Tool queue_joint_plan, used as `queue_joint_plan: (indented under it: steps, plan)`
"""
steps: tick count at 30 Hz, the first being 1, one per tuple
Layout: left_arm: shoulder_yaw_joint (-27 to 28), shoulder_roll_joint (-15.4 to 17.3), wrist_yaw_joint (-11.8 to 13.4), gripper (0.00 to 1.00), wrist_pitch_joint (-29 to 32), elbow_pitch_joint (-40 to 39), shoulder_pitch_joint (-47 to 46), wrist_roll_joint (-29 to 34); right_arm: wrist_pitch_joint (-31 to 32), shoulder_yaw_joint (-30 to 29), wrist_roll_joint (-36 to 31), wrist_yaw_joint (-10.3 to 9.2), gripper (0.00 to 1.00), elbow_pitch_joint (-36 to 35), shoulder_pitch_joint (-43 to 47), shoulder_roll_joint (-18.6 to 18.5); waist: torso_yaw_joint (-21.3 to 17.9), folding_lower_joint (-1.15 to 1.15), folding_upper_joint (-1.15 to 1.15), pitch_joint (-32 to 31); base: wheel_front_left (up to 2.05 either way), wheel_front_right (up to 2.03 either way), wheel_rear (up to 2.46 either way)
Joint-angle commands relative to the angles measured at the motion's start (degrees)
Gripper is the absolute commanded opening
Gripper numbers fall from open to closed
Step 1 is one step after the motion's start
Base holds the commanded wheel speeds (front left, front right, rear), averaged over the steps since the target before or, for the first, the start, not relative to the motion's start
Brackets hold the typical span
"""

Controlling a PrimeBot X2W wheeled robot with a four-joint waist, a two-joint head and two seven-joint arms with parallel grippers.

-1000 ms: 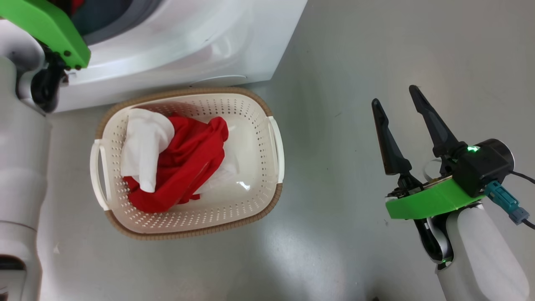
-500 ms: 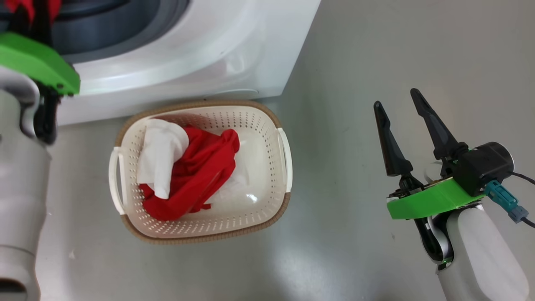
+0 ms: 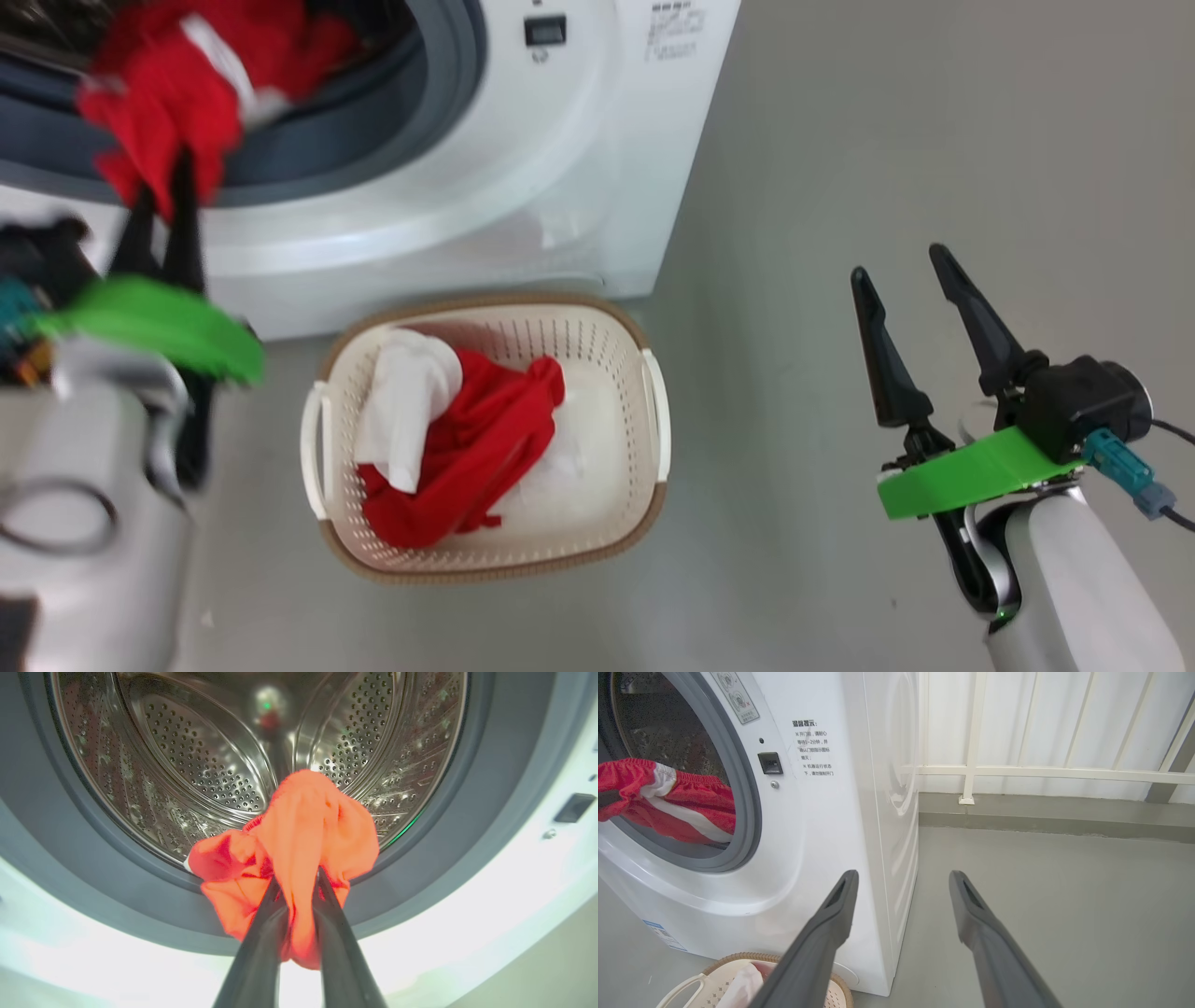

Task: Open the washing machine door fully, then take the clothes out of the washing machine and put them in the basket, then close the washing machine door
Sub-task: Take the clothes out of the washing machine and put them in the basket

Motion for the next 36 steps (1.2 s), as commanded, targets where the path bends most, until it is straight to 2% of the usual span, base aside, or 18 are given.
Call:
queue_joint_plan:
  steps: [1,11,17,32,36]
  plan:
    - [1.96,1.76,0.52,0.0,-0.67,-2.61,2.08,0.74,-0.37,0.92,0.4,0.36,1.0,-1.04,1.1,0.06,0.89,0.0,0.0,-3.93,0.0,0.0,0.0]
    - [4.34,-0.91,1.75,0.0,-0.68,-14.15,17.1,3.16,-0.37,0.91,0.95,0.36,1.0,0.43,4.4,0.06,1.22,0.0,0.0,-11.22,0.0,0.0,0.0]
    - [4.32,-1.81,2.23,0.0,-0.68,-18.41,24.11,3.01,-0.37,0.78,1.2,0.36,1.0,0.88,6.2,0.06,1.13,0.0,0.0,-14.08,0.0,0.0,0.0]
    - [2.97,-3.21,4.6,0.0,2.66,-29.24,33.23,1.97,-0.37,-0.47,1.02,0.36,1.0,-0.19,7.62,0.06,1.37,0.0,0.0,-14.05,0.0,0.0,0.0]
    - [2.15,-4.37,4.08,0.0,3.62,-29.11,33.41,0.71,-0.37,-0.53,0.8,0.36,1.0,-0.67,6.96,0.06,1.51,0.0,0.0,-11.98,0.0,0.0,0.0]
